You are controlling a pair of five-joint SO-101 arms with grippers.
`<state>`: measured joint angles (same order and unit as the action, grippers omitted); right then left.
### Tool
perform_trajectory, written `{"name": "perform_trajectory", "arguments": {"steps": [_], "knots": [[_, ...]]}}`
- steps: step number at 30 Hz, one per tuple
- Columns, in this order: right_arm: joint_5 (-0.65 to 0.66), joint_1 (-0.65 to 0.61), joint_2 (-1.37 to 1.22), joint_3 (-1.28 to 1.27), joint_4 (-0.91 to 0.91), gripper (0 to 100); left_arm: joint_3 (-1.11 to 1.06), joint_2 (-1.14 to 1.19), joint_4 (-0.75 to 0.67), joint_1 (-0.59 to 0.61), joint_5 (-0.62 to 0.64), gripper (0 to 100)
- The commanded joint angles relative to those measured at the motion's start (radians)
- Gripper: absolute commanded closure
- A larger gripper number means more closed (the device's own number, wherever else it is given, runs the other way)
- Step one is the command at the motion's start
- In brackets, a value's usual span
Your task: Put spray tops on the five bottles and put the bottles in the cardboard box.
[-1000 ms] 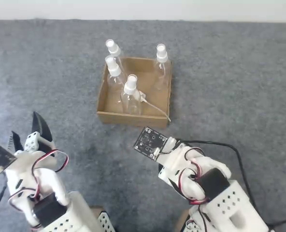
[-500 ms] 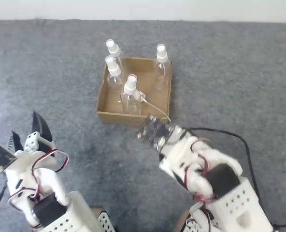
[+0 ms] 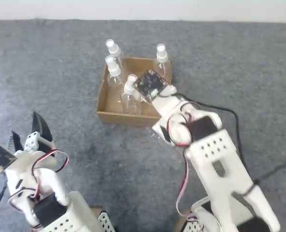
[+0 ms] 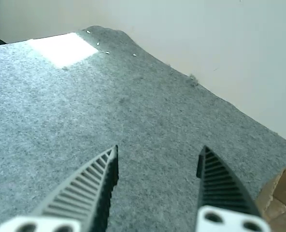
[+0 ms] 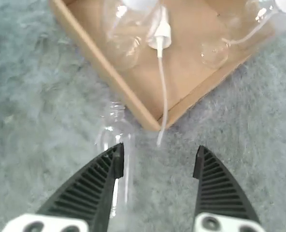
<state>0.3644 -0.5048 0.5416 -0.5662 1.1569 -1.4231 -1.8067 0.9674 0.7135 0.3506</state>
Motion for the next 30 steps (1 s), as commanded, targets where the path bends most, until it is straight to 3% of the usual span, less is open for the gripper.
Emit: {"name": "perform_trajectory", "arguments": {"steps": [1, 9, 30], "knots": [[-0.011, 0.062, -0.107, 0.074, -0.090, 80.1, 0.008, -0.017, -0.025, 0.003, 0.009, 75], [-0.046, 0.070, -0.260, 0.117, -0.193, 80.1, 0.008, -0.017, -0.025, 0.003, 0.008, 75], [-0.098, 0.027, -0.628, 0.394, -0.193, 80.1, 0.008, -0.017, -0.026, 0.003, 0.008, 75]]}}
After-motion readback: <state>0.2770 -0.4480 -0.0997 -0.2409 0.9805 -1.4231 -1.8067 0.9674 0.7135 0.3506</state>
